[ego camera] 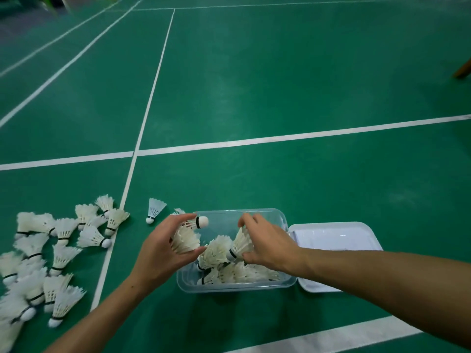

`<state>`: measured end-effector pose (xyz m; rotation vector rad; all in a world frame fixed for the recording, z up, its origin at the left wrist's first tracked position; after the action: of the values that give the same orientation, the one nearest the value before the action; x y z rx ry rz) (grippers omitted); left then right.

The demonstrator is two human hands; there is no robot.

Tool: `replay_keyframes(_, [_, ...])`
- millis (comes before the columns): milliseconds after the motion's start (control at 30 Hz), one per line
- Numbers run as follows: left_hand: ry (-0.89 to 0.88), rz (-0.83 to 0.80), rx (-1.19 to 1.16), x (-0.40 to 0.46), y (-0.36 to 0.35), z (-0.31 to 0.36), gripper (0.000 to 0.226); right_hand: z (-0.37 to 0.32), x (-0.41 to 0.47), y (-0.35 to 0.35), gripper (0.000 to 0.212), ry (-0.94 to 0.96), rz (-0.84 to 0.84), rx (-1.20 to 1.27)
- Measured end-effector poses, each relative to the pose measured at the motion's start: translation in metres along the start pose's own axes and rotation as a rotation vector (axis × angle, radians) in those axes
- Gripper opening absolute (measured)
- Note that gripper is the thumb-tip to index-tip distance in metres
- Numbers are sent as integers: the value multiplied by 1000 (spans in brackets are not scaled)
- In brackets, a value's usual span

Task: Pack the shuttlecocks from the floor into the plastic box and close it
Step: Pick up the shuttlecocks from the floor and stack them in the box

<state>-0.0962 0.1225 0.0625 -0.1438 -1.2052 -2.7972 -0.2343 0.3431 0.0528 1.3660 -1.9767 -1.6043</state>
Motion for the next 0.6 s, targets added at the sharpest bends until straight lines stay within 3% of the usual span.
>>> replay_keyframes(233, [29,1,-1,-6,1,-7,68,-3,30,-21,71,-56,15,153])
replay_keyframes(367, [37,11,-18,-9,2,-12,69,-3,35,-30,80,-1,-76,292])
replay_keyframes(600, [33,3,-34,-14,3,-20,68,23,24,-27,72,-7,-136,421])
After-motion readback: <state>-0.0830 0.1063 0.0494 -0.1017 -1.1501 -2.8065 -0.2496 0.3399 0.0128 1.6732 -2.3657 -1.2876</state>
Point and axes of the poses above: each hand's wrist, its own x-axis towards the middle knuckle, its own y-axis out of the back of the hand, z = x × y, the point moved 3 cm from there along x, towards the middle knuckle, and after that the axes turned 13 degrees about -z, right-handed, at the moved point
